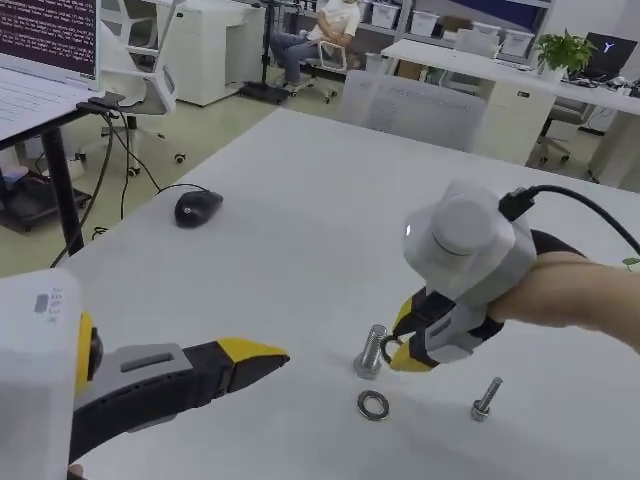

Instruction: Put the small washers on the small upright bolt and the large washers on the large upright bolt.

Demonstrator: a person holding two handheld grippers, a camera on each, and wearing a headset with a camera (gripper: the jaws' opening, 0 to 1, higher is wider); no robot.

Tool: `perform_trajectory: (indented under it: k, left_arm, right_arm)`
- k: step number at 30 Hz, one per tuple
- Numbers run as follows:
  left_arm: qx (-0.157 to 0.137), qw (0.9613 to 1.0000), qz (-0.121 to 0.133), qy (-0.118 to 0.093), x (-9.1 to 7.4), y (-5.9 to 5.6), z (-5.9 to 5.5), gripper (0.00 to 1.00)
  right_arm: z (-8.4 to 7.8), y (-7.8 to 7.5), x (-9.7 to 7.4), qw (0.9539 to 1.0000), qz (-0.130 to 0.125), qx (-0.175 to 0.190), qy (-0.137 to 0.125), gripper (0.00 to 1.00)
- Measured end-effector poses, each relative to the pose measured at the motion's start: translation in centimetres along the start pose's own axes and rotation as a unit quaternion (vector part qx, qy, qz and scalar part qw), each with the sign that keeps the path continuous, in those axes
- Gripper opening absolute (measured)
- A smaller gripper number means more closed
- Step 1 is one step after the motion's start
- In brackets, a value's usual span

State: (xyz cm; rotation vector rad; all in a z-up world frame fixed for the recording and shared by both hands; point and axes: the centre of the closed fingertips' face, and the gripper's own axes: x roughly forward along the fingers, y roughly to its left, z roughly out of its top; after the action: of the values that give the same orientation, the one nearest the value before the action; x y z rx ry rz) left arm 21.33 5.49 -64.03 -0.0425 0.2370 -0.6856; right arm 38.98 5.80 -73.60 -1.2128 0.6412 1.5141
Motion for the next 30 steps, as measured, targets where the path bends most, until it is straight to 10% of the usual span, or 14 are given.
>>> perform_trajectory:
  k: [30]
  left_arm:
    - [-0.009, 0.9999, 0.003, 0.006, 0.8, 0.3, -0.3, 0.67]
  right_arm:
    - [-0.7, -2.5, 4.0, 0.9992, 0.011, -0.015, 0.034, 0.22]
